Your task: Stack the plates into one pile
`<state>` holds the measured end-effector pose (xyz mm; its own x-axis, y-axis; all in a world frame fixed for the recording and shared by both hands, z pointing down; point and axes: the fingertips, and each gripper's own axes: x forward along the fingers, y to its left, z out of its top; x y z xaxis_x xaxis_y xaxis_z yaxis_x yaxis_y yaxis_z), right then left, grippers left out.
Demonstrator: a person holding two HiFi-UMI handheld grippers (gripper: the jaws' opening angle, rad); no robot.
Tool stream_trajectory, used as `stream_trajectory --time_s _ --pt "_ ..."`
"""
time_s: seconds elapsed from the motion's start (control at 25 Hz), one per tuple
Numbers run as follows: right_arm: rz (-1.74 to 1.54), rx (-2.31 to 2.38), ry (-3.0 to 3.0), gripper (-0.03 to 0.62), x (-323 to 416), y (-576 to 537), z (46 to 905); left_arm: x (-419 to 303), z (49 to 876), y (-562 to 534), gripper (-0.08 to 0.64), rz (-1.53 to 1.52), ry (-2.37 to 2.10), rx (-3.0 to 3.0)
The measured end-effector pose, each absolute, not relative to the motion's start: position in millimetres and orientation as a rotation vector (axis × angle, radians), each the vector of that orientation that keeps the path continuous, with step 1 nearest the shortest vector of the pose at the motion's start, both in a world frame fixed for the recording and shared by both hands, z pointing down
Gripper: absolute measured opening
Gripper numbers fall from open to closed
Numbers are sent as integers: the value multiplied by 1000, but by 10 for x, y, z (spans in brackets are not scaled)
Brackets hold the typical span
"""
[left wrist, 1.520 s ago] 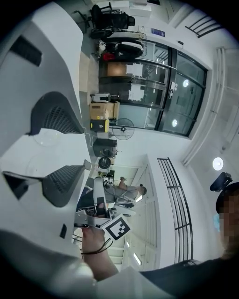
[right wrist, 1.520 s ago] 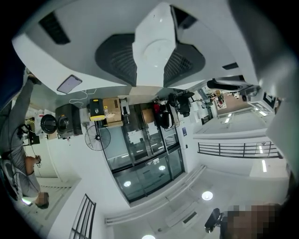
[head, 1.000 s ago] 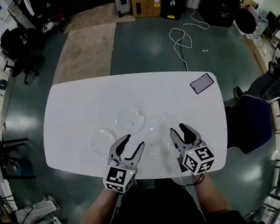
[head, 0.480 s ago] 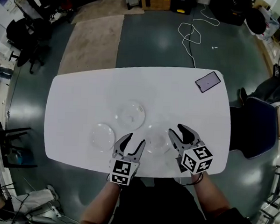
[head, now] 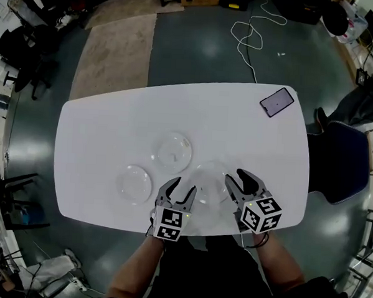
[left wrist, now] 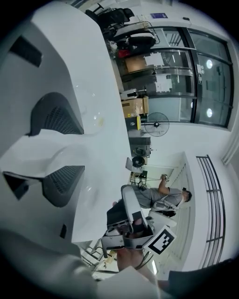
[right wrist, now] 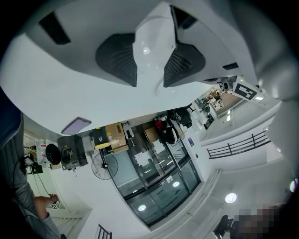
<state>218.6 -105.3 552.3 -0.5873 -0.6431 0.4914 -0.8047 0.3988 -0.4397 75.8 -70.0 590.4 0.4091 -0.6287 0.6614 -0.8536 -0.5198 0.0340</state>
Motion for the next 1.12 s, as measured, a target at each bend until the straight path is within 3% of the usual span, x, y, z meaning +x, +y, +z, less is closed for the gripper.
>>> stream_trajectory --time_s 1.12 --pt "1091 1396 -2215 183 2174 -726 6027 806 6338 -686 221 907 -1170 2274"
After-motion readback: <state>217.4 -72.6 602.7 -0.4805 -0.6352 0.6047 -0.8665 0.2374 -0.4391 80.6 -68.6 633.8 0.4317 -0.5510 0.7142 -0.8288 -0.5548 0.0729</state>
